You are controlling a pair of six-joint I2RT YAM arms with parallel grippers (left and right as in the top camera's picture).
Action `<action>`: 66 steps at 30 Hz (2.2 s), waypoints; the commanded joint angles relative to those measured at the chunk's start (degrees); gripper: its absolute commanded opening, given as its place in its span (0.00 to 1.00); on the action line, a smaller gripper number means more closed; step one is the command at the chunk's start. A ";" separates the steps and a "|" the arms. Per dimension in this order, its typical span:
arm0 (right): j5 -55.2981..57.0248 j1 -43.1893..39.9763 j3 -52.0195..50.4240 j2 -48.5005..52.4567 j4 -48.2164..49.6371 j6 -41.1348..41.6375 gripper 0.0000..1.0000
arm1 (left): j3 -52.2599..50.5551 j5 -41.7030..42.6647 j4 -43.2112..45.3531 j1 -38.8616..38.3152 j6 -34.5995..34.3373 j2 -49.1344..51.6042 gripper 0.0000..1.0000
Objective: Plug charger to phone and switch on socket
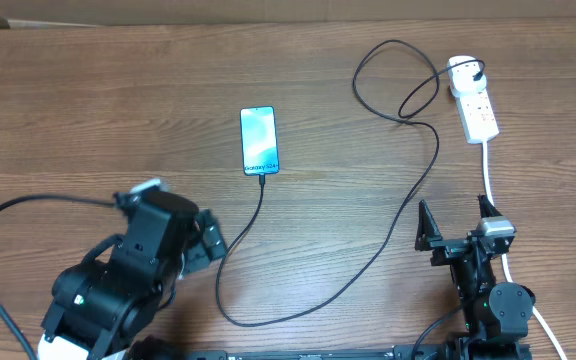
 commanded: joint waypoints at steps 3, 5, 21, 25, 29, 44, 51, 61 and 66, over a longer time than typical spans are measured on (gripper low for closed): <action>-0.09 -0.15 -0.59 -0.57 0.31 0.57 1.00 | -5.53 14.40 13.84 4.04 28.00 -3.02 1.00; -0.07 -0.15 -0.59 -0.57 0.31 0.57 1.00 | -7.43 17.70 16.52 5.75 31.12 -4.20 1.00; -0.07 -0.15 -0.59 -0.57 0.33 0.57 1.00 | -17.16 24.37 22.45 16.72 37.70 -20.70 1.00; -0.09 -0.15 -0.59 -0.57 0.31 0.57 1.00 | -19.69 31.98 22.49 19.74 44.33 -25.97 0.99; -0.07 -0.15 -0.59 -0.57 0.31 0.57 1.00 | -23.28 35.41 23.56 22.56 44.22 -29.55 1.00; -0.07 -0.15 -0.59 -0.57 0.33 0.57 1.00 | -37.40 35.39 38.01 28.24 44.19 -42.16 1.00; -0.09 -0.15 -0.59 -0.57 0.31 0.57 1.00 | -39.60 35.36 38.25 30.47 42.69 -46.80 1.00; -0.09 -0.15 -0.59 -0.57 0.31 0.57 1.00 | -45.44 35.34 45.99 30.53 38.99 -51.43 1.00; -0.07 -0.15 -0.59 -0.57 0.31 0.57 1.00 | -45.81 33.64 47.71 30.53 38.58 -51.43 1.00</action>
